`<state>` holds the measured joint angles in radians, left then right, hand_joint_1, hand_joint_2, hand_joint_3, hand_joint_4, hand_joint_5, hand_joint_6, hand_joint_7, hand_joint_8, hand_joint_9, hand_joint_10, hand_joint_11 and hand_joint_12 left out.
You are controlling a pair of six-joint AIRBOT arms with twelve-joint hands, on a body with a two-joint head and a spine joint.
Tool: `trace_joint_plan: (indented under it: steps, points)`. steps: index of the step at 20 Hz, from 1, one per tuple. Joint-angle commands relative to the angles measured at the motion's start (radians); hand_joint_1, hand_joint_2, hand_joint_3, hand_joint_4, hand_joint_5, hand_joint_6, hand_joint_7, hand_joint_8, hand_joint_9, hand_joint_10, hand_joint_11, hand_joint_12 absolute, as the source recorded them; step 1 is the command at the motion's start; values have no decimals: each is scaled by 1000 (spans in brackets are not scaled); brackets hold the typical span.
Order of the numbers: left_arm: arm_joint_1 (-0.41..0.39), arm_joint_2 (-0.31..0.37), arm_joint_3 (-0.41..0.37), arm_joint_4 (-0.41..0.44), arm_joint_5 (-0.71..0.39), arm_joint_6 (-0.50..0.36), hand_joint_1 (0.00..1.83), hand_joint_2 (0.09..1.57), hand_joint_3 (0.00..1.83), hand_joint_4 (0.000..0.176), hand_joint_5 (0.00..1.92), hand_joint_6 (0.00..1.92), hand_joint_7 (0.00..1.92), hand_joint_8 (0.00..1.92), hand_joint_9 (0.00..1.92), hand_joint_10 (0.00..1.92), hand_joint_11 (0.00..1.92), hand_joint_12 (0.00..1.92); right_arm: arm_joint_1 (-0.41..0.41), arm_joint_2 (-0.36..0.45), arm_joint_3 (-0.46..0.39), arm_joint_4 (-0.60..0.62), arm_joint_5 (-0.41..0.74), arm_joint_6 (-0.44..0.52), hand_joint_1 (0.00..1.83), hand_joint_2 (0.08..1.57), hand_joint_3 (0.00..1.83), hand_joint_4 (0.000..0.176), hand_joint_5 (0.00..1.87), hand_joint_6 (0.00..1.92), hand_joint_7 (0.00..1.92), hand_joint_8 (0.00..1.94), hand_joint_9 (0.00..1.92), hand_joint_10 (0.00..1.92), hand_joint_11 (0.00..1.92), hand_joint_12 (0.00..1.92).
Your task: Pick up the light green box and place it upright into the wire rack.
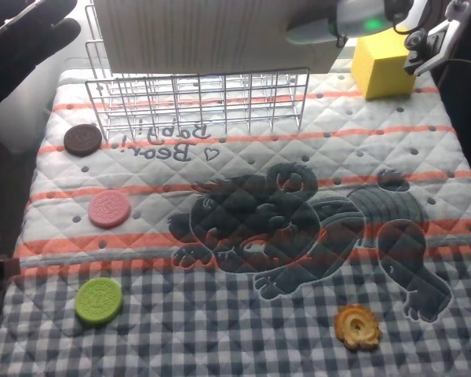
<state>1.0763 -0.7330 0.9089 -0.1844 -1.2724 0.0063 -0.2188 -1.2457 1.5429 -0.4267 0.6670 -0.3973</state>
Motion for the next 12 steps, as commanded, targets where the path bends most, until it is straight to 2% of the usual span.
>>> trace_joint_plan:
  steps: [1,4,7,10,12]
  points:
    - [-9,1,1,-7,-124,-6,396,1187,0,64,623,4,466,1,421,2,0,842,4,-2,10,45,94,3,1278,1055,1,0,977,891,1287,560,1498,3,1481,175]
    - [-9,1,3,-7,-120,-6,422,1186,0,56,627,2,468,2,424,3,0,857,1,-28,33,44,72,3,1288,1057,1,0,953,882,1300,565,1535,18,1533,197]
    - [-10,-1,5,-5,-120,-6,393,1188,0,66,618,0,486,6,443,8,0,888,-4,-42,40,42,64,3,1283,1071,1,0,933,872,1252,680,1557,8,1535,244]
    - [-11,-4,7,-5,-116,-6,404,1188,0,75,601,1,471,3,426,3,0,806,-4,-49,43,29,59,3,1278,1082,1,0,909,911,1218,740,1539,1,1510,270]
    - [-12,-7,9,-5,-113,-6,399,1194,3,77,595,0,465,1,420,1,0,795,-4,-54,44,20,58,3,1242,1113,3,0,863,1058,1121,855,1341,0,1313,270]
